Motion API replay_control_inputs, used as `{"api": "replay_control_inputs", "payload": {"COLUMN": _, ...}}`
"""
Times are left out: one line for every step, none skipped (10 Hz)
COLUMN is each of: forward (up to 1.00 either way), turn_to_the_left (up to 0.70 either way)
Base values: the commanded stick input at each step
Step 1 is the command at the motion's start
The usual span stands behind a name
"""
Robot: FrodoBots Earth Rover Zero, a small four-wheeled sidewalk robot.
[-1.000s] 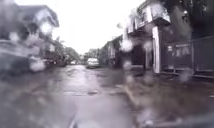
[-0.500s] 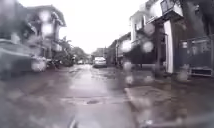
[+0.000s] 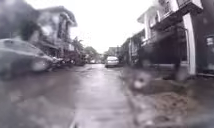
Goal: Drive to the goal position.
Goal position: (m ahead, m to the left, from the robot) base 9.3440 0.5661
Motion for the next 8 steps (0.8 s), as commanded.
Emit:
{"api": "replay_control_inputs", "payload": {"forward": 1.00, "turn_to_the_left": 0.00}}
{"api": "replay_control_inputs", "payload": {"forward": 1.00, "turn_to_the_left": 0.00}}
{"api": "replay_control_inputs", "payload": {"forward": 1.00, "turn_to_the_left": 0.00}}
{"api": "replay_control_inputs", "payload": {"forward": 1.00, "turn_to_the_left": 0.00}}
{"api": "replay_control_inputs", "payload": {"forward": 1.00, "turn_to_the_left": 0.00}}
{"api": "replay_control_inputs", "payload": {"forward": 1.00, "turn_to_the_left": 0.00}}
{"api": "replay_control_inputs", "payload": {"forward": 1.00, "turn_to_the_left": 0.00}}
{"api": "replay_control_inputs", "payload": {"forward": 1.00, "turn_to_the_left": 0.00}}
